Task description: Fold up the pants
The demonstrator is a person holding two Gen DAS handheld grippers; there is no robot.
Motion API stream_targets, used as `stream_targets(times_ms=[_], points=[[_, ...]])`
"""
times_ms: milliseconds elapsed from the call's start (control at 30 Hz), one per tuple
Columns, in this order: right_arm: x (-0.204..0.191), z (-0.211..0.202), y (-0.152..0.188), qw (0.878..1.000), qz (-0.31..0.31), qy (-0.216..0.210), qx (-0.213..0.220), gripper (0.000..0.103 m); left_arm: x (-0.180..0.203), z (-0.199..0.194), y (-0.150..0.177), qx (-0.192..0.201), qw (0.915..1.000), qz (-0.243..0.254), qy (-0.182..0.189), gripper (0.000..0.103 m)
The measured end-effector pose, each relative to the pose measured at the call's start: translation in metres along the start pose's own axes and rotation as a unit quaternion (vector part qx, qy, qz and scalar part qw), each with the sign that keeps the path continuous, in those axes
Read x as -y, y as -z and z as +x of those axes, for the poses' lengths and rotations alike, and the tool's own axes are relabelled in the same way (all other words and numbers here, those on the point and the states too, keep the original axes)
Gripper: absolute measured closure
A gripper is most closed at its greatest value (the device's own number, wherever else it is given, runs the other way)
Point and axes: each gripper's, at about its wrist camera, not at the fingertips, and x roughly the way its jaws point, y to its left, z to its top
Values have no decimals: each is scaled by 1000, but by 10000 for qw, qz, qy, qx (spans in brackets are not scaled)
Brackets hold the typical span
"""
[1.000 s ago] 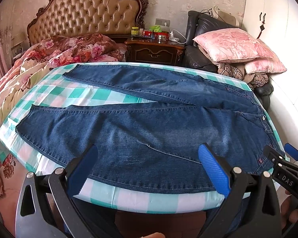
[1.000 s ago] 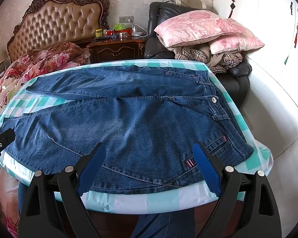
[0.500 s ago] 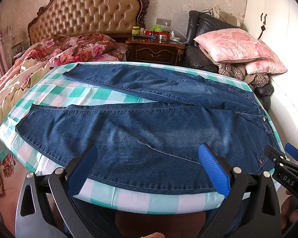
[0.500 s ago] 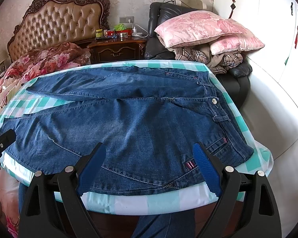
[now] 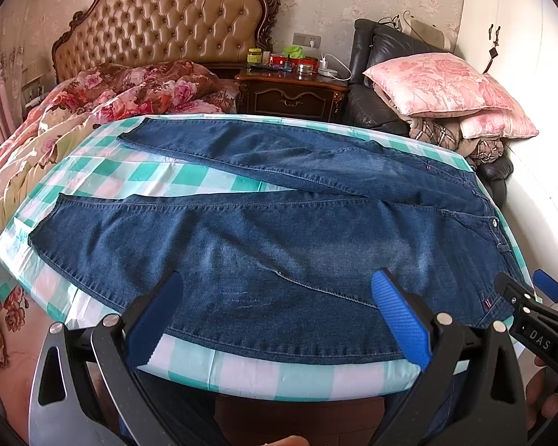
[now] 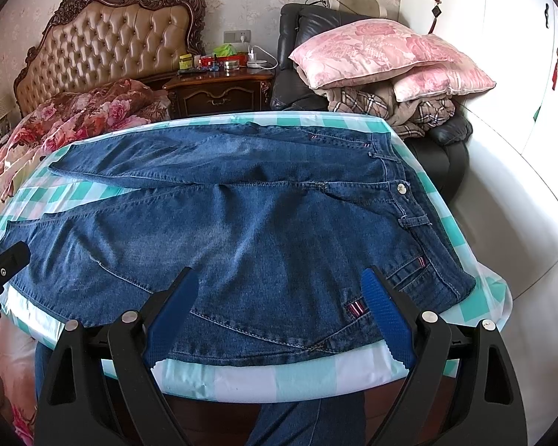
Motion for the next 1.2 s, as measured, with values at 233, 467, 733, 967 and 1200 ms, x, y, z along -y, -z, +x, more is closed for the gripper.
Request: stream_targets(times_ms=[233, 467, 733, 967, 1200], points=[[1, 1, 0, 10000, -2, 5, -7, 17, -1, 1, 0, -4, 10000, -10, -3, 2], [1, 3, 2, 10000, 14, 5, -30, 17, -2, 7, 3, -40, 10000, -15, -19, 2], [11, 12, -2, 9995, 167, -214, -177, 17, -10, 18, 3, -230, 9996, -124, 145, 2], [115, 82, -87, 9939, 922, -253, -546, 17, -31, 36, 8, -239, 9982, -266, 472, 2], [212, 223, -208, 9858, 1066, 73, -1294, 21, -54, 66, 7, -514, 9972, -477, 264, 2]])
